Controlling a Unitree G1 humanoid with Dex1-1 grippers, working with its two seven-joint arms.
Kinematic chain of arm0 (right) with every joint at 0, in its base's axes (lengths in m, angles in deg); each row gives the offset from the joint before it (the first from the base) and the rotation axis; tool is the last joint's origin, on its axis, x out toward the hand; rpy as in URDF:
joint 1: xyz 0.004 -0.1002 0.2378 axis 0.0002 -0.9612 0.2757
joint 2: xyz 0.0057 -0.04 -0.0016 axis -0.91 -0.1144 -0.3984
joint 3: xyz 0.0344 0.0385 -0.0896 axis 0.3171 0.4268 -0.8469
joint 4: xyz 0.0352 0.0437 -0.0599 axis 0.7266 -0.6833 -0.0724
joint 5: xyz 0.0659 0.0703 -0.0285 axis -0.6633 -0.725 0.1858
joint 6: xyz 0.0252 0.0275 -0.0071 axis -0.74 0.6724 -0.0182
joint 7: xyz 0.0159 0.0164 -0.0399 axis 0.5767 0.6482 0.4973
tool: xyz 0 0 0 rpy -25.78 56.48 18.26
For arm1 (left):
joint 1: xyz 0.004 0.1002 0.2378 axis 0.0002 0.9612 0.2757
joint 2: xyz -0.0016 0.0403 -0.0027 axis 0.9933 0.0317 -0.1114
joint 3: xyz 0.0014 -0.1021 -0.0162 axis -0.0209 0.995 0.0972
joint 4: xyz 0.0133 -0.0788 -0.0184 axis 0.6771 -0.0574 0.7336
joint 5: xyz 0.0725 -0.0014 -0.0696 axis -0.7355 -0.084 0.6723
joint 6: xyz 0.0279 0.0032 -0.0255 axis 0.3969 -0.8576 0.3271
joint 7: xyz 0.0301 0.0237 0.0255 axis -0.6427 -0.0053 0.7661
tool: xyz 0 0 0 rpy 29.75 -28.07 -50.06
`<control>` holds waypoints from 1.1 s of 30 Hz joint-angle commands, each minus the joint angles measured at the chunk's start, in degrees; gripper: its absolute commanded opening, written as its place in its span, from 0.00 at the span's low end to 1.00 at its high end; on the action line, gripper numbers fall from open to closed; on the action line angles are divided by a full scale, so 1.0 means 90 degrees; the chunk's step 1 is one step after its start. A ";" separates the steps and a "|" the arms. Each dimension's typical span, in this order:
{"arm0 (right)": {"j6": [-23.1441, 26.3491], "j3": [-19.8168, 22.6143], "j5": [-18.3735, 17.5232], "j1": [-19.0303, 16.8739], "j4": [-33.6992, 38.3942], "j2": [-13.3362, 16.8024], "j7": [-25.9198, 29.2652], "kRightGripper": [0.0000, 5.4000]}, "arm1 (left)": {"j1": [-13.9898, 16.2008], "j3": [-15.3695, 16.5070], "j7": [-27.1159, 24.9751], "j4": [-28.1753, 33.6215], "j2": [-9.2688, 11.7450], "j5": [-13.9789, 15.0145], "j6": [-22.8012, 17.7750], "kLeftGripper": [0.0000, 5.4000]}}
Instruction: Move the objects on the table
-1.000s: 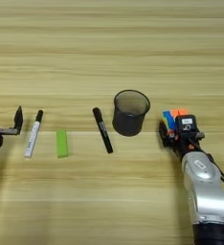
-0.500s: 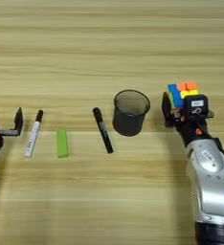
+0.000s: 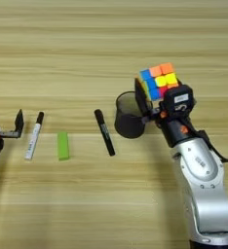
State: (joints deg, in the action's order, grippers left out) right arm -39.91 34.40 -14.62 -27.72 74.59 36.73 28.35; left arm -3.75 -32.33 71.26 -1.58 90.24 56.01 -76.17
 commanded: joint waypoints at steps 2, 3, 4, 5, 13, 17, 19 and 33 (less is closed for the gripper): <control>0.0134 -0.0664 -0.0087 -0.0164 0.0466 0.0025 0.0335 0.62 | -0.0079 -0.0012 0.0050 -0.0045 0.0049 -0.0111 0.0048 1.00; 0.0129 -0.0803 -0.0064 -0.0210 0.0490 0.0034 0.0389 0.62 | -0.0078 -0.0015 0.0053 -0.0046 0.0049 -0.0114 0.0050 1.00; 0.0134 -0.0922 -0.0051 -0.0252 0.0498 0.0040 0.0430 0.62 | -0.0078 -0.0017 0.0059 -0.0043 0.0048 -0.0115 0.0049 1.00; 0.0144 -0.1045 -0.0036 -0.0299 0.0479 0.0043 0.0473 0.62 | -0.0075 -0.0022 0.0063 -0.0039 0.0047 -0.0117 0.0049 1.00; 0.0120 -0.1939 0.0364 -0.0631 -0.0002 0.0234 0.0804 0.62 | -0.0046 -0.0044 0.0080 0.0016 0.0038 -0.0127 0.0033 1.00; 0.0048 -0.2119 0.0512 -0.0686 -0.0341 0.0237 0.0839 0.62 | -0.0030 -0.0053 0.0080 0.0034 0.0035 -0.0131 0.0030 1.00; 0.0012 -0.2174 0.0550 -0.0690 -0.0501 0.0221 0.0837 0.62 | -0.0026 -0.0056 0.0082 0.0040 0.0034 -0.0133 0.0029 1.00; -0.0300 -0.2400 0.0757 -0.0621 -0.1578 0.0085 0.0944 0.62 | -0.0019 -0.0083 0.0100 0.0062 0.0008 -0.0157 0.0012 1.00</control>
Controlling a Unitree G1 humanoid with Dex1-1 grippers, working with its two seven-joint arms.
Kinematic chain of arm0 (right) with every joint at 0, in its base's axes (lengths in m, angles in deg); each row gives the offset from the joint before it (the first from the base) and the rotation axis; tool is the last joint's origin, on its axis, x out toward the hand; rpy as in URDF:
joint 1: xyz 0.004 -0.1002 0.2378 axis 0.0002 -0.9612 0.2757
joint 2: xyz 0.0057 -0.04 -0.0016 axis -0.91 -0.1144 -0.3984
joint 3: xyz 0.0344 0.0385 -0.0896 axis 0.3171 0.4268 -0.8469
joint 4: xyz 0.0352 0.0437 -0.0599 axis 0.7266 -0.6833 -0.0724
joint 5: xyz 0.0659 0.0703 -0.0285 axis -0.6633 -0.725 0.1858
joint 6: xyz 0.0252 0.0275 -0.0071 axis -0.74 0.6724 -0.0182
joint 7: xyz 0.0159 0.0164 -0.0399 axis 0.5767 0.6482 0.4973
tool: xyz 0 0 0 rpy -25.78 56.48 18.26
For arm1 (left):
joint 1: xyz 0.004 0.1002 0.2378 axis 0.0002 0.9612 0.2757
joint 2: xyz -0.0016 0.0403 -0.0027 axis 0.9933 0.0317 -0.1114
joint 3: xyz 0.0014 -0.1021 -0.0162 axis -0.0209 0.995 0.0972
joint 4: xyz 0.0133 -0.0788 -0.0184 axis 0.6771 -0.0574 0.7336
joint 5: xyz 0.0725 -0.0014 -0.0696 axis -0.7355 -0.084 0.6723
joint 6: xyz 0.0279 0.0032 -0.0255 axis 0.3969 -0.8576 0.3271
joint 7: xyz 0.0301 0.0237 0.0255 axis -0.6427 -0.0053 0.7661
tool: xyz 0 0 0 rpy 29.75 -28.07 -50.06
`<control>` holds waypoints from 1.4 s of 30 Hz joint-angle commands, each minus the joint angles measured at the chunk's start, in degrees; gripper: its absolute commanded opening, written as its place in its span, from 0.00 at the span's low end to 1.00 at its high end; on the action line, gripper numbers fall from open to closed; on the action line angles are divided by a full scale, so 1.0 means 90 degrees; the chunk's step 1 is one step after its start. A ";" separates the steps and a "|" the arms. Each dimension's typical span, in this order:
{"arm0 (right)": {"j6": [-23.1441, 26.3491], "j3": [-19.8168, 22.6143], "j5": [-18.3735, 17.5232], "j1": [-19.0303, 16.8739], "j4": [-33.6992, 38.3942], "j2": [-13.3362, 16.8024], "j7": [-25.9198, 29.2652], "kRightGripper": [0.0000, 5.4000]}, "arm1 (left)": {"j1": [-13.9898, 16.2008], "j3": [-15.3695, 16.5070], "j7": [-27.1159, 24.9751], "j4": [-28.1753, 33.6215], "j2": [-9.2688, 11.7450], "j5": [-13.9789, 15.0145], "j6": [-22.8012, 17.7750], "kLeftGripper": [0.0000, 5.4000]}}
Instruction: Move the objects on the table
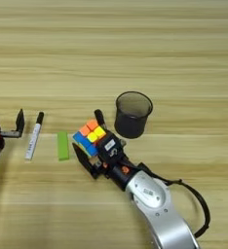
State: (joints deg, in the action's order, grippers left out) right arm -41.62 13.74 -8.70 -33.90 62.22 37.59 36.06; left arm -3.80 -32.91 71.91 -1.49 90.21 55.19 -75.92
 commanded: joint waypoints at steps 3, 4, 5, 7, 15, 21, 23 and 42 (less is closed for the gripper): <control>-0.0156 -0.0116 0.0152 0.0079 -0.0336 -0.0034 0.0095 0.62 | -0.0013 -0.0024 0.0033 0.0054 0.0006 -0.0071 -0.0014 1.00; -0.0171 -0.0109 0.0170 0.0094 -0.0404 -0.0046 0.0090 0.62 | -0.0012 -0.0025 0.0034 0.0055 0.0004 -0.0074 -0.0014 1.00; -0.0186 -0.0099 0.0180 0.0112 -0.0478 -0.0059 0.0090 0.62 | -0.0011 -0.0026 0.0034 0.0056 0.0003 -0.0075 -0.0013 1.00; -0.0221 -0.0084 0.0204 0.0154 -0.0628 -0.0091 0.0078 0.62 | -0.0008 -0.0026 0.0032 0.0059 0.0004 -0.0077 -0.0015 1.00; -0.0278 -0.0026 0.0324 0.0459 -0.1234 -0.0282 0.0005 0.62 | 0.0000 -0.0027 0.0019 0.0066 0.0008 -0.0074 -0.0018 1.00; -0.0202 -0.0049 0.0340 0.0614 -0.1599 -0.0418 0.0030 0.62 | 0.0014 -0.0045 0.0025 0.0089 -0.0002 -0.0087 -0.0027 1.00; -0.0182 -0.0046 0.0334 0.0642 -0.1696 -0.0456 0.0038 0.62 | 0.0018 -0.0051 0.0027 0.0101 -0.0003 -0.0092 -0.0032 1.00; -0.0245 0.0001 0.0411 0.0896 -0.2184 -0.0655 0.0050 0.79 | 0.0005 -0.0053 0.0015 0.0055 -0.0016 -0.0123 -0.0040 1.00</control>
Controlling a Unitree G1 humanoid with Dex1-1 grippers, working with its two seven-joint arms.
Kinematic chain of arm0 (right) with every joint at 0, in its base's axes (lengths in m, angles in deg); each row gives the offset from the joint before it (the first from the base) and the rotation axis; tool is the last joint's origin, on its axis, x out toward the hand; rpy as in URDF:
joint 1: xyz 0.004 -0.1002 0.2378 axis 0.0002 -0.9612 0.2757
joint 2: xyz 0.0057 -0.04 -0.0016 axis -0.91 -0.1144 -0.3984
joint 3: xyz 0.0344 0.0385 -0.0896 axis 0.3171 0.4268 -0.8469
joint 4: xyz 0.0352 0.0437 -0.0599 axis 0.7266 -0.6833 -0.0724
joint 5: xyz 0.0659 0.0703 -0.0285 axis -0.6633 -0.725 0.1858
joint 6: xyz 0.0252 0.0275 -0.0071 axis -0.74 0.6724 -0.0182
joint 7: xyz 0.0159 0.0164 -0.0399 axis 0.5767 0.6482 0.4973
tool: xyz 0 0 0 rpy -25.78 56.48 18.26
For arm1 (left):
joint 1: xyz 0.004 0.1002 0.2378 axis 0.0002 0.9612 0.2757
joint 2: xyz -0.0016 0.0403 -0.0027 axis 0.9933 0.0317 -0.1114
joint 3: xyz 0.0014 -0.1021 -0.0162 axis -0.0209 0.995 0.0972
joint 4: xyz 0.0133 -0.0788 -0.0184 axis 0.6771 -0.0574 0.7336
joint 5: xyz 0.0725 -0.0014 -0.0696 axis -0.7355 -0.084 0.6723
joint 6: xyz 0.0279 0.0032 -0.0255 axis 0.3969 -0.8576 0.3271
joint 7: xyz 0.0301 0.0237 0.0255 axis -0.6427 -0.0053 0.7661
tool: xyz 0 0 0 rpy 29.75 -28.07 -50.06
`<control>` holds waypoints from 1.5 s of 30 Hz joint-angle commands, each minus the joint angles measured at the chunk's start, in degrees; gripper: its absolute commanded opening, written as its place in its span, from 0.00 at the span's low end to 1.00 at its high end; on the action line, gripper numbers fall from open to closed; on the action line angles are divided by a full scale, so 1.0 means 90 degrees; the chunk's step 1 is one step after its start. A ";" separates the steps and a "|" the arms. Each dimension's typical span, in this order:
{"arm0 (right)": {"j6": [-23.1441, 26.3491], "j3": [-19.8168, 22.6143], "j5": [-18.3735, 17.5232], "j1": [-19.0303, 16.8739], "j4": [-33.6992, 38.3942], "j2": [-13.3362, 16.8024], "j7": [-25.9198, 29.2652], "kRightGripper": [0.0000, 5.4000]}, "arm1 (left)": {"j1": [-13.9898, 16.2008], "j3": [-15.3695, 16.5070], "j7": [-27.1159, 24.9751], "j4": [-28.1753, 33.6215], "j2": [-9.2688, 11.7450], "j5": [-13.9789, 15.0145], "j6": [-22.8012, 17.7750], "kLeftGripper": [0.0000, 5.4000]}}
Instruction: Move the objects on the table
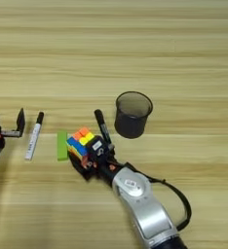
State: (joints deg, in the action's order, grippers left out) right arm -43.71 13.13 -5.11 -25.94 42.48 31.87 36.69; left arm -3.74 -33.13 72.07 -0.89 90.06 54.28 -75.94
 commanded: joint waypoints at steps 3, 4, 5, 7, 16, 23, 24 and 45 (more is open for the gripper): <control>-0.0127 0.0111 0.0012 0.0009 0.0127 -0.0021 -0.0045 0.85 | -0.0005 -0.0030 -0.0004 -0.0020 -0.0002 -0.0023 -0.0036 1.00; -0.0167 0.0119 0.0005 0.0003 0.0180 -0.0024 -0.0044 0.86 | -0.0005 -0.0030 -0.0004 -0.0022 -0.0002 -0.0022 -0.0035 1.00; -0.0190 0.0129 -0.0006 -0.0004 0.0230 -0.0031 -0.0046 0.88 | -0.0005 -0.0031 -0.0005 -0.0025 -0.0003 -0.0022 -0.0035 1.00; -0.0262 0.0152 -0.0048 -0.0009 0.0321 -0.0042 -0.0021 0.91 | -0.0015 -0.0035 -0.0003 -0.0048 -0.0008 -0.0023 -0.0029 1.00; -0.0492 0.0312 -0.0334 -0.0053 0.0862 -0.0128 0.0046 1.00 | -0.0038 -0.0054 0.0007 -0.0100 -0.0029 -0.0041 -0.0010 1.00; -0.0652 0.0381 -0.0425 -0.0141 0.1472 -0.0094 0.0020 1.00 | -0.0044 -0.0051 0.0014 -0.0117 -0.0017 -0.0042 0.0000 1.00; -0.0718 0.0435 -0.0431 -0.0135 0.1579 -0.0094 -0.0016 1.00 | -0.0046 -0.0049 0.0014 -0.0121 -0.0012 -0.0040 0.0003 1.00; -0.1105 0.3338 -0.0603 0.1228 0.0156 0.0519 -0.1442 1.00 | -0.0019 -0.0088 -0.0012 -0.0109 0.0015 -0.0074 0.0106 1.00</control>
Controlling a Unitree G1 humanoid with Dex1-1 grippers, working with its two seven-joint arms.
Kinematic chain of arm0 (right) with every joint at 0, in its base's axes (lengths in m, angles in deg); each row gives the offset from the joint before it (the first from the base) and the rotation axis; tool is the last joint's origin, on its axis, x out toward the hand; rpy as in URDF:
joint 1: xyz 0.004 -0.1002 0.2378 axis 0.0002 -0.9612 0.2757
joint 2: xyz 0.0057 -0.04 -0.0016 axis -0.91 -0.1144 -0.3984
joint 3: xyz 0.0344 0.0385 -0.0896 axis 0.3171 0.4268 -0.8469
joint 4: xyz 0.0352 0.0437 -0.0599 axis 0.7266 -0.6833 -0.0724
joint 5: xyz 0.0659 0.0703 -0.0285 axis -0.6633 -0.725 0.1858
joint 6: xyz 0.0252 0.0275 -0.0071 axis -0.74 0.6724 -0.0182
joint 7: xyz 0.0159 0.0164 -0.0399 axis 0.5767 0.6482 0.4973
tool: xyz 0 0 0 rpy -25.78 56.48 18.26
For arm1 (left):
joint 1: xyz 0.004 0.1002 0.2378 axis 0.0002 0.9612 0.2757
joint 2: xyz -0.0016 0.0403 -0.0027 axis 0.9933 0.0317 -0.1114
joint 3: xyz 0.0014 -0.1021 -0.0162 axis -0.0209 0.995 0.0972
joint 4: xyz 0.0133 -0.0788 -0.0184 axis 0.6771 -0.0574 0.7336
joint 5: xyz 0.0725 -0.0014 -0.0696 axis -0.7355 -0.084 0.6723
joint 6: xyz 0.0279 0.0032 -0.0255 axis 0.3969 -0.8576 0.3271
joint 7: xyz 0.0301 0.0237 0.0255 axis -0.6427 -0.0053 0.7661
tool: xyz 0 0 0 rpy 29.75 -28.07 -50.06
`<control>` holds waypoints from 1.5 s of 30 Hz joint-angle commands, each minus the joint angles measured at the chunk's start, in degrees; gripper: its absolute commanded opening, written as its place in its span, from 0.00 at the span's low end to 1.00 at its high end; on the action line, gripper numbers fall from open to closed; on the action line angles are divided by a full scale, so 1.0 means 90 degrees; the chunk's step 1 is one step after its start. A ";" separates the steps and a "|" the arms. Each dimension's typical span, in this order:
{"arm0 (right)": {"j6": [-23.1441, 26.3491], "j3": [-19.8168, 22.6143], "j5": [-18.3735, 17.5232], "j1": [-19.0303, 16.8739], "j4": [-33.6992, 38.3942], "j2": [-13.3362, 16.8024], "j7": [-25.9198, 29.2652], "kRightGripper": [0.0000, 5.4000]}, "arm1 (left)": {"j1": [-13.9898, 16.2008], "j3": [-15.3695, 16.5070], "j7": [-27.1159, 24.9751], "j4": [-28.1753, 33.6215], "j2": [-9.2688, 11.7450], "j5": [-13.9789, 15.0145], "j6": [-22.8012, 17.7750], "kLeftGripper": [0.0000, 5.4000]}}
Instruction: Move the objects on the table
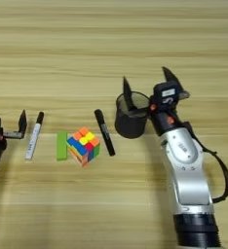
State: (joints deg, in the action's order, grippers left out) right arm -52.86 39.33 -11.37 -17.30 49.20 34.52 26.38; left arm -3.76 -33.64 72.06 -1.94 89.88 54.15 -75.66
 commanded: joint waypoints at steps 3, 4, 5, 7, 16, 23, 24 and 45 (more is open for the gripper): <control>-0.0292 0.0734 0.0126 0.0472 -0.1288 0.0412 -0.0488 1.00 | -0.0011 -0.0039 -0.0003 0.0013 0.0048 -0.0081 0.0090 1.00; -0.0323 0.0798 0.0102 0.0524 -0.1447 0.0454 -0.0517 1.00 | -0.0008 -0.0042 0.0000 0.0015 0.0051 -0.0086 0.0095 1.00; -0.0337 0.0875 0.0096 0.0586 -0.1623 0.0503 -0.0567 1.00 | -0.0005 -0.0048 0.0000 0.0017 0.0055 -0.0089 0.0100 1.00; -0.0292 0.1017 0.0108 0.0681 -0.1928 0.0581 -0.0705 1.00 | 0.0000 -0.0057 -0.0002 0.0020 0.0062 -0.0094 0.0109 1.00; 0.0022 0.0904 0.0509 0.0798 -0.2924 0.0846 -0.0927 1.00 | 0.0009 -0.0100 -0.0035 0.0057 0.0059 -0.0080 0.0161 1.00; 0.0377 0.0823 0.0293 0.0494 -0.2658 0.0676 -0.0756 1.00 | -0.0101 -0.0146 -0.0119 0.0087 -0.0002 0.0047 0.0129 1.00; 0.0392 0.0831 0.0271 0.0432 -0.2565 0.0655 -0.0757 1.00 | -0.0123 -0.0141 -0.0121 0.0072 -0.0005 0.0061 0.0117 1.00; 0.0427 0.0747 0.0313 0.0168 -0.2139 0.0442 -0.0966 1.00 | 0.0271 -0.1909 -0.1738 0.1677 -0.0083 0.0543 -0.0763 1.00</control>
State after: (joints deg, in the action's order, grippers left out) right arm -49.96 46.43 -8.68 -15.97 29.49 38.73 17.78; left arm -2.49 -48.30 58.38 10.65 88.74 58.54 -80.91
